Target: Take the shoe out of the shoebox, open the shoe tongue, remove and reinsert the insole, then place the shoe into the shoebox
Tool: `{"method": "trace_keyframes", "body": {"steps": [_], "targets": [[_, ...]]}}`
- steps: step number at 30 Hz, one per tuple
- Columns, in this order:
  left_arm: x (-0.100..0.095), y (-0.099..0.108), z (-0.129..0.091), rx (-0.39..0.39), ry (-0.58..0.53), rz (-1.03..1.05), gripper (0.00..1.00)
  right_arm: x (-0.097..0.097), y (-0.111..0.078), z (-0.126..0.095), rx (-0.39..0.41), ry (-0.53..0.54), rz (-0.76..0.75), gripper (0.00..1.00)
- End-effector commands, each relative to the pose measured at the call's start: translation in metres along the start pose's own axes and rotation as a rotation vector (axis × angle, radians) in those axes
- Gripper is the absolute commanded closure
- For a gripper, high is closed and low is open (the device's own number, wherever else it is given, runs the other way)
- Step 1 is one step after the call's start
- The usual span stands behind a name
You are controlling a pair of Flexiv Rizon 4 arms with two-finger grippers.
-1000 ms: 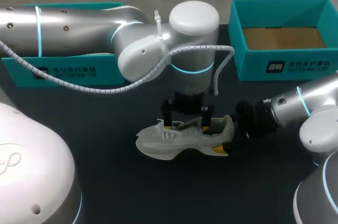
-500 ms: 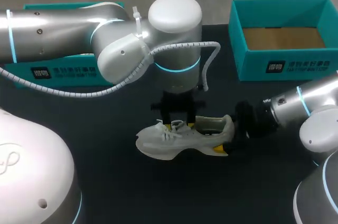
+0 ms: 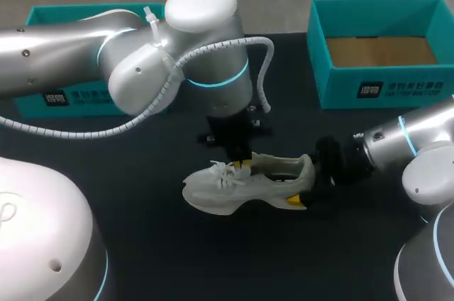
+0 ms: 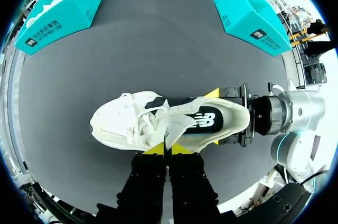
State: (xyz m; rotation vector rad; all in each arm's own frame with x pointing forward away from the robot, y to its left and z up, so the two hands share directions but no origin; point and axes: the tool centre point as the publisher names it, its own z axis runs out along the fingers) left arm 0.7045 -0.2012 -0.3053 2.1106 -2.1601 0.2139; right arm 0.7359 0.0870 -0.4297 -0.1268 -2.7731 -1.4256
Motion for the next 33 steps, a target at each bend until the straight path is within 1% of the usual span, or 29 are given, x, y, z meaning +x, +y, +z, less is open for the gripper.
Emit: {"method": "trace_keyframes", "body": {"steps": [1, 9, 12, 17, 19, 23, 30, 33], "targets": [[-0.021, 0.010, -0.018, 0.024, 0.081, -0.009, 1.00, 0.000, -0.002, 0.006, 0.002, 0.000, 0.001, 1.00], [-0.046, 0.009, -0.021, 0.039, 0.083, -0.079, 1.00, 0.000, -0.002, 0.006, 0.002, 0.000, 0.001, 1.00], [-0.060, 0.008, -0.020, 0.043, 0.072, -0.118, 1.00, 0.000, -0.002, 0.006, 0.002, 0.000, 0.001, 1.00], [-0.077, 0.007, -0.015, 0.036, 0.020, -0.157, 1.00, 0.000, -0.002, 0.006, 0.002, 0.000, 0.001, 1.00], [-0.086, 0.009, -0.011, 0.026, 0.014, -0.179, 1.00, 0.000, -0.002, 0.006, 0.002, 0.000, 0.001, 1.00], [-0.095, 0.012, -0.004, 0.011, -0.009, -0.201, 1.00, 0.000, -0.002, 0.006, 0.002, 0.000, 0.001, 1.00], [-0.114, 0.012, 0.020, -0.025, -0.046, -0.263, 1.00, 0.000, -0.002, 0.006, 0.002, 0.000, 0.001, 1.00], [-0.119, 0.010, 0.029, -0.036, -0.083, -0.276, 1.00, 0.000, -0.002, 0.006, 0.002, 0.000, 0.001, 1.00]]}}
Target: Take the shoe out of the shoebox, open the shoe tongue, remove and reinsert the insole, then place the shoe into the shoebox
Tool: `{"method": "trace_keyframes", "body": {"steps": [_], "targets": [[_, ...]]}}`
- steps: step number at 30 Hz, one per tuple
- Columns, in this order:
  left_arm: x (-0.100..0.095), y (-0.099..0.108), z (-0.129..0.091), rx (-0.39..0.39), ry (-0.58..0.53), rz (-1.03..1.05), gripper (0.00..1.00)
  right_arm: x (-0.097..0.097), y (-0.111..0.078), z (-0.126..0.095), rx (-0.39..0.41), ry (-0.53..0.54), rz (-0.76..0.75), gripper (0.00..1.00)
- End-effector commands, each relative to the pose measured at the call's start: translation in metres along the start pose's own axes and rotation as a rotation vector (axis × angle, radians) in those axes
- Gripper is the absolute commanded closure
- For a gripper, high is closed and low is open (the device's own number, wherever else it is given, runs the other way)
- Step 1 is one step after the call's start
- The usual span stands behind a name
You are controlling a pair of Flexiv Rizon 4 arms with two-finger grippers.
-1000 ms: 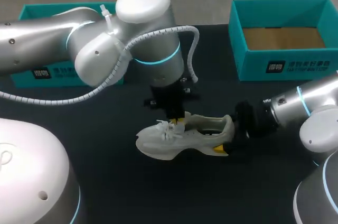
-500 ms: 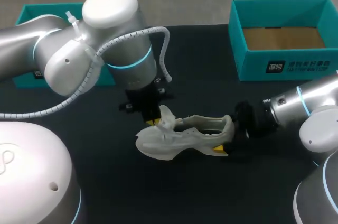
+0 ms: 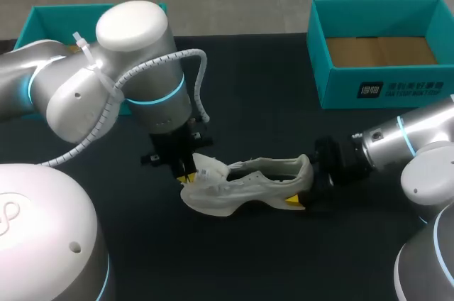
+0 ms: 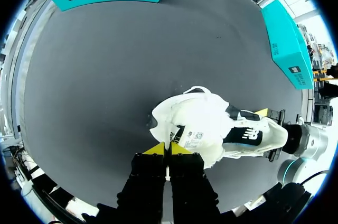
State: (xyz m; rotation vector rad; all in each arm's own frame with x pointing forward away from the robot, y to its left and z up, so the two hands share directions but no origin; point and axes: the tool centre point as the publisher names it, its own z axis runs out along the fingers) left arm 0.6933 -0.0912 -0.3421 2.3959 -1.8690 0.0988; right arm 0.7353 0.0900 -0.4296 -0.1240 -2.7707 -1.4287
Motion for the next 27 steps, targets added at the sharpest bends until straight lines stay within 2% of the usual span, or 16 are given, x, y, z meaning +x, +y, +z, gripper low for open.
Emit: {"method": "trace_keyframes", "body": {"steps": [1, 6, 13, 14, 15, 17, 18, 19, 27], "targets": [[-0.004, -0.007, 0.016, -0.011, -0.033, -0.006, 1.00, -0.001, -0.004, 0.003, 0.004, -0.002, 0.002, 1.00], [-0.006, -0.010, 0.037, -0.046, -0.061, -0.009, 1.00, -0.001, -0.004, 0.003, 0.004, -0.002, 0.002, 1.00], [-0.002, -0.010, 0.049, -0.077, -0.060, -0.002, 1.00, -0.001, -0.004, 0.003, 0.004, -0.002, 0.002, 1.00], [-0.001, -0.010, 0.049, -0.081, -0.055, 0.000, 0.95, -0.001, -0.004, 0.003, 0.004, -0.002, 0.002, 1.00], [0.000, -0.010, 0.048, -0.081, -0.054, 0.001, 0.75, -0.001, -0.004, 0.003, 0.004, -0.002, 0.002, 1.00], [0.003, -0.010, 0.044, -0.079, -0.046, 0.004, 0.47, -0.001, -0.004, 0.003, 0.004, -0.002, 0.002, 1.00], [0.004, -0.009, 0.041, -0.076, -0.040, 0.010, 0.15, -0.001, -0.004, 0.003, 0.004, -0.002, 0.002, 1.00], [0.005, -0.009, 0.038, -0.072, -0.034, 0.016, 0.00, -0.001, -0.004, 0.003, 0.004, -0.002, 0.002, 1.00], [0.019, -0.007, 0.002, -0.046, 0.027, 0.132, 0.00, -0.001, -0.004, 0.003, 0.004, -0.002, 0.002, 1.00]]}}
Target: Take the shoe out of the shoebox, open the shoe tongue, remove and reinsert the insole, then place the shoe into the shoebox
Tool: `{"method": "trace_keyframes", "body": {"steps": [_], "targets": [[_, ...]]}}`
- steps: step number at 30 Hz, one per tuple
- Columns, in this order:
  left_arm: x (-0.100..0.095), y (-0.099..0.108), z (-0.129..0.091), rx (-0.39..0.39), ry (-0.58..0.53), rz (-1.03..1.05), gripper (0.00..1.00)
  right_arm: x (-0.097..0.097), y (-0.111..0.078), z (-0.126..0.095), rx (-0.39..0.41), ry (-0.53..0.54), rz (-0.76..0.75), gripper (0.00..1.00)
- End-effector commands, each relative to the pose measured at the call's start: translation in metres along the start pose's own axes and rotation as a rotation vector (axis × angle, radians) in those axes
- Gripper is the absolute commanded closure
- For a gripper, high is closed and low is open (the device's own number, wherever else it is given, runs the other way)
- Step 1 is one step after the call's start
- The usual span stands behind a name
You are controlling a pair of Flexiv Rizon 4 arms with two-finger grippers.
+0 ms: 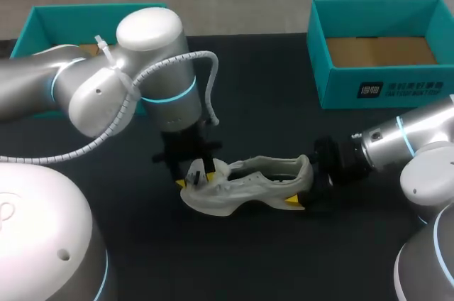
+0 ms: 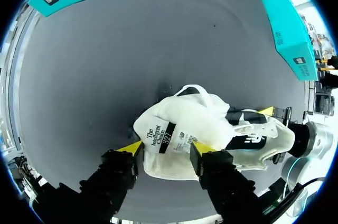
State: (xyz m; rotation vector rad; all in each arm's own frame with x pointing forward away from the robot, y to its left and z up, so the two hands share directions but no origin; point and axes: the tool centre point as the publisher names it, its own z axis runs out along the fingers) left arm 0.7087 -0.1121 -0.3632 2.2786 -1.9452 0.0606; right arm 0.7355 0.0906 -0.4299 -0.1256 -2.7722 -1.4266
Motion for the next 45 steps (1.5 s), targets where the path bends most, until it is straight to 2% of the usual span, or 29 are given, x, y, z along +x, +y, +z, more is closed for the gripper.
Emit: {"method": "trace_keyframes", "body": {"steps": [1, 10, 12, 15, 19, 21, 31, 32, 33, 35, 37, 38, 39, 45], "targets": [[0.001, 0.004, -0.026, 0.017, 0.020, 0.077, 0.00, -0.001, -0.004, 0.003, 0.003, -0.001, 0.001, 1.00], [0.019, -0.008, -0.073, 0.068, 0.035, 0.362, 0.00, -0.001, -0.004, 0.003, 0.003, -0.001, 0.001, 1.00], [0.021, -0.013, -0.077, 0.062, 0.037, 0.427, 0.00, -0.001, -0.004, 0.003, 0.003, -0.001, 0.001, 1.00], [0.028, -0.017, -0.089, 0.007, 0.050, 0.608, 0.00, -0.001, -0.004, 0.003, 0.003, -0.001, 0.001, 1.00], [0.042, -0.011, -0.096, -0.260, 0.087, 1.238, 0.00, -0.001, -0.004, 0.003, 0.003, -0.001, 0.001, 1.00], [0.043, 0.004, -0.097, -0.251, -0.025, 1.601, 0.00, -0.001, -0.004, 0.003, 0.003, -0.001, 0.001, 1.00], [0.043, 0.004, -0.097, -0.251, -0.025, 1.601, 0.00, -0.001, -0.004, 0.003, 0.003, -0.001, 0.001, 1.00], [0.047, 0.007, -0.102, -0.196, -0.041, 1.604, 0.00, -0.001, -0.004, 0.003, 0.003, -0.001, 0.001, 1.00], [0.051, 0.008, -0.106, -0.183, -0.075, 1.604, 0.00, -0.001, -0.004, 0.003, 0.003, -0.001, 0.001, 1.00], [0.061, 0.007, -0.109, -0.203, -0.055, 1.672, 0.00, -0.001, -0.004, 0.003, 0.003, -0.001, 0.001, 1.00], [0.067, 0.006, -0.111, -0.184, -0.061, 1.684, 0.00, -0.001, -0.004, 0.003, 0.003, -0.001, 0.001, 1.00], [0.072, 0.006, -0.111, -0.192, -0.072, 1.704, 0.60, -0.001, -0.004, 0.003, 0.003, -0.001, 0.001, 1.00], [0.076, 0.005, -0.111, -0.189, -0.069, 1.706, 1.00, -0.001, -0.004, 0.003, 0.003, -0.001, 0.001, 1.00], [0.100, 0.004, -0.114, -0.175, -0.126, 1.755, 1.00, -0.001, -0.004, 0.003, 0.003, -0.001, 0.001, 1.00]]}}
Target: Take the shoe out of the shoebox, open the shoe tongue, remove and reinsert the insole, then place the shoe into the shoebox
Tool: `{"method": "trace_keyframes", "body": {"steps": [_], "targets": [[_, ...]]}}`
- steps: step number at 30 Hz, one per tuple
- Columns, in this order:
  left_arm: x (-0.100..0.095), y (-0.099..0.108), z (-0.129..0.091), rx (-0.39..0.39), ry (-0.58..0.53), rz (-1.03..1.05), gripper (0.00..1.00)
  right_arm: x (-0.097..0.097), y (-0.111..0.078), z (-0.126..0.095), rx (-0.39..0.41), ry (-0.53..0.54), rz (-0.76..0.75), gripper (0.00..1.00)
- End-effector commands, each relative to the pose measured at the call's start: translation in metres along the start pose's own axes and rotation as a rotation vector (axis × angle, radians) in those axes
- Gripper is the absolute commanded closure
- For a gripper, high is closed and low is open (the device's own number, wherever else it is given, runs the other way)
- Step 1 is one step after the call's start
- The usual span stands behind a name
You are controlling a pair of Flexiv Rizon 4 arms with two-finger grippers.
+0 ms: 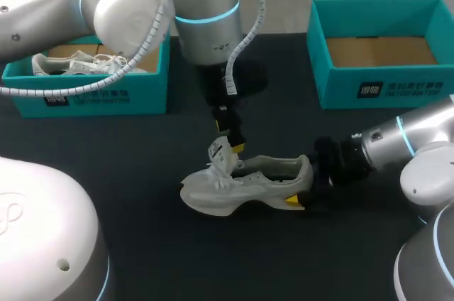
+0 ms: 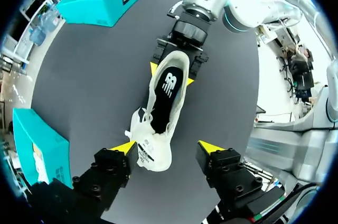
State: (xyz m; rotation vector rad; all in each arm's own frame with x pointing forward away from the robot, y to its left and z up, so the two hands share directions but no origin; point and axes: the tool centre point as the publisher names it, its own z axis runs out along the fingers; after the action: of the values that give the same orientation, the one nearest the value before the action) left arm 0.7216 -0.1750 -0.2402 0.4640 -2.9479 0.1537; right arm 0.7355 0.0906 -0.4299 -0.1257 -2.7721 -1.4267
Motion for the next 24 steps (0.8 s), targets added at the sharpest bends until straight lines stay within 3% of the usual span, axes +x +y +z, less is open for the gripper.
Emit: {"method": "trace_keyframes", "body": {"steps": [1, 5, 12, 24], "targets": [[0.002, -0.026, 0.000, -0.170, -0.058, 0.359, 1.00, -0.001, -0.004, 0.003, 0.003, -0.001, 0.001, 1.00], [0.003, -0.043, 0.006, -0.148, -0.065, 0.402, 1.00, -0.001, -0.004, 0.003, 0.003, -0.001, 0.001, 1.00], [0.000, -0.065, 0.037, -0.127, -0.077, 0.446, 1.00, -0.001, -0.004, 0.003, 0.003, -0.001, 0.001, 1.00], [0.005, -0.061, 0.073, -0.045, -0.085, 0.379, 1.00, -0.001, -0.004, 0.003, 0.003, -0.001, 0.001, 1.00]]}}
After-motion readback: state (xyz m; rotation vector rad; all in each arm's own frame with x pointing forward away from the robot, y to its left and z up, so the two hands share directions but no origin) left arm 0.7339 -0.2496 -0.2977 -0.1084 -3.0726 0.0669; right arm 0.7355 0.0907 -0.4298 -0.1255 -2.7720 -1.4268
